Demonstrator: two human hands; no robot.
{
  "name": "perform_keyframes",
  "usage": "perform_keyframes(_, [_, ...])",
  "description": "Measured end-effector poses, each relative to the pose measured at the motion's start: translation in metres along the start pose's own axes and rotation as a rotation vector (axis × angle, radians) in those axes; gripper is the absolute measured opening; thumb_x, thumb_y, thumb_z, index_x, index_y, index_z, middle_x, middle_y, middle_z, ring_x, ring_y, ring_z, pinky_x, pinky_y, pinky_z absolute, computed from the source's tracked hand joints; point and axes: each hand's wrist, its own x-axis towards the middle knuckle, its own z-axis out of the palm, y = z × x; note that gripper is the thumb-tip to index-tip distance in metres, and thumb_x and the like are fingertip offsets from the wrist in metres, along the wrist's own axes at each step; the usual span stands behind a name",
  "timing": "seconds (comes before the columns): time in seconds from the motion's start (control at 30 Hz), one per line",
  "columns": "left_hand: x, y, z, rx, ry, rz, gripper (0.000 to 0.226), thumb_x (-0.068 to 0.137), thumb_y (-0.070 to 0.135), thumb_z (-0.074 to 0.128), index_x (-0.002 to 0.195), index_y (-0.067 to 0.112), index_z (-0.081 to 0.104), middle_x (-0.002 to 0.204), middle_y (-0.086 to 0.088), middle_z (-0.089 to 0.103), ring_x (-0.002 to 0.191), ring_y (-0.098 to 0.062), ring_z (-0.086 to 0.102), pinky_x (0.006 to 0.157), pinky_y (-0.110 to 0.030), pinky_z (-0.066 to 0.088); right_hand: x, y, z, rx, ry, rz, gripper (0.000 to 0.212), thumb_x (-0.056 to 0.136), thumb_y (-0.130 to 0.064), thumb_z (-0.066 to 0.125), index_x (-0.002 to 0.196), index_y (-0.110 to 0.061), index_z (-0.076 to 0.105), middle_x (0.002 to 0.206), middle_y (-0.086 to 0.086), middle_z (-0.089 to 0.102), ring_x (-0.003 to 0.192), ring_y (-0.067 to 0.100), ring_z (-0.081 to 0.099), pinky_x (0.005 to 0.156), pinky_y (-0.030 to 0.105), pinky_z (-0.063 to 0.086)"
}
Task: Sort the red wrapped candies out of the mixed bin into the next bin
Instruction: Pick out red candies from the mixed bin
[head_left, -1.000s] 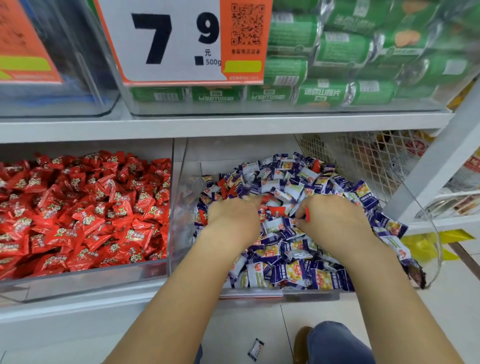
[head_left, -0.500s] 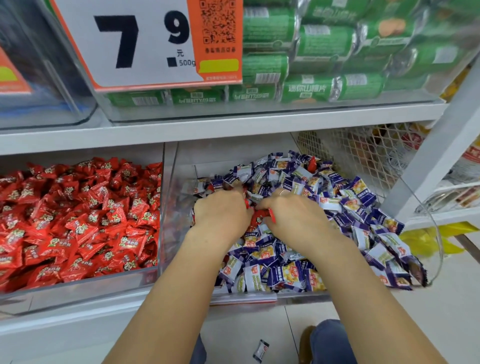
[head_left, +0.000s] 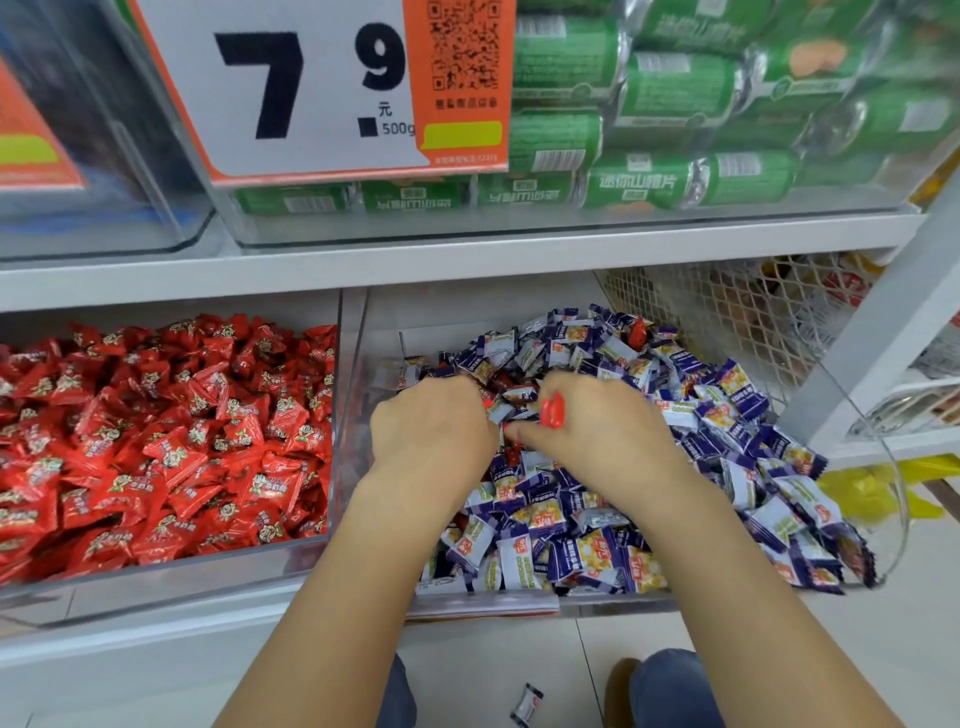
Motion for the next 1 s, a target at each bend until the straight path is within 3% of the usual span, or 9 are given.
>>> perform_keyframes(0.1, [-0.014,-0.007,-0.007,-0.082,0.064,-0.024,0.016,0.093,0.031,0.045,0.088,0.016,0.048,0.089,-0.007,0.055,0.078,-0.028,0.048,0.066,-0.031,0.035,0.002,-0.01,0.013,-0.167,-0.098,-0.056,0.024,0.089,-0.044,0.055,0.103,-0.026,0.062,0.09,0.0,0.065,0.088,0.023,0.061,0.063,0.028,0.039])
perform_keyframes(0.27, [-0.036,-0.015,-0.013,-0.167,0.195,0.101,0.017,0.091,0.032,0.042,0.089,0.016,0.046,0.065,0.003,0.043,0.068,-0.025,0.048,0.057,-0.031,0.034,0.01,-0.015,0.019,-0.285,-0.182,-0.042,0.038,0.089,-0.046,0.056,0.117,-0.021,0.059,0.105,-0.001,0.065,0.097,0.022,0.062,0.063,0.027,0.036])
perform_keyframes(0.4, [-0.047,-0.021,-0.028,-0.343,0.275,0.177,0.015,0.089,0.036,0.044,0.087,0.024,0.051,0.065,0.003,0.054,0.066,-0.021,0.055,0.056,-0.032,0.042,0.01,-0.018,0.025,-0.272,-0.18,-0.048,0.025,0.089,-0.021,0.055,0.113,-0.021,0.055,0.092,0.001,0.062,0.088,0.024,0.058,0.06,0.029,0.037])
perform_keyframes(0.47, [-0.053,-0.027,-0.036,-0.45,0.32,0.193,0.014,0.086,0.037,0.046,0.082,0.025,0.054,0.062,0.003,0.057,0.065,-0.018,0.055,0.059,-0.033,0.045,0.006,-0.016,0.027,-0.223,-0.111,-0.031,0.02,0.089,-0.014,0.052,0.108,-0.016,0.055,0.077,0.0,0.056,0.076,0.026,0.054,0.058,0.03,0.039])
perform_keyframes(0.57, [-0.059,-0.043,-0.043,-0.533,0.384,0.174,0.014,0.083,0.037,0.05,0.078,0.025,0.056,0.058,0.004,0.057,0.064,-0.018,0.055,0.06,-0.034,0.045,-0.001,-0.008,0.019,-0.045,0.003,0.013,0.006,0.092,-0.021,0.054,0.098,-0.021,0.057,0.074,-0.004,0.059,0.071,0.021,0.057,0.065,0.032,0.049])
perform_keyframes(0.67, [-0.06,-0.078,-0.046,-0.597,0.375,0.079,0.012,0.081,0.035,0.054,0.077,0.024,0.058,0.066,0.003,0.061,0.072,-0.024,0.056,0.065,-0.034,0.044,-0.019,-0.01,0.0,0.258,0.136,0.018,0.004,0.091,-0.032,0.059,0.089,-0.03,0.056,0.073,-0.008,0.061,0.062,0.009,0.055,0.058,0.026,0.043])
perform_keyframes(0.73, [-0.061,-0.108,-0.048,-0.59,0.367,0.004,0.012,0.081,0.035,0.055,0.079,0.025,0.06,0.068,0.0,0.061,0.074,-0.027,0.056,0.064,-0.035,0.042,-0.034,-0.024,-0.012,0.477,0.204,0.022,0.007,0.09,-0.032,0.061,0.084,-0.031,0.057,0.073,-0.002,0.063,0.059,0.011,0.053,0.059,0.028,0.041])
perform_keyframes(0.87, [-0.067,-0.163,-0.051,-0.592,0.369,-0.151,0.009,0.083,0.033,0.057,0.083,0.025,0.062,0.063,0.002,0.059,0.071,-0.027,0.055,0.062,-0.033,0.036,-0.051,-0.087,-0.023,0.622,0.172,-0.086,0.01,0.086,-0.028,0.066,0.078,-0.029,0.059,0.07,-0.013,0.061,0.063,0.001,0.053,0.056,0.011,0.038])
perform_keyframes(1.0, [-0.066,-0.199,-0.045,-0.641,0.322,-0.223,0.004,0.083,0.029,0.058,0.081,0.027,0.06,0.066,0.002,0.058,0.065,-0.021,0.053,0.062,-0.032,0.038,-0.035,-0.169,-0.015,0.493,0.07,-0.225,0.006,0.086,-0.032,0.062,0.083,-0.029,0.058,0.069,-0.012,0.059,0.069,0.008,0.054,0.068,0.028,0.044])
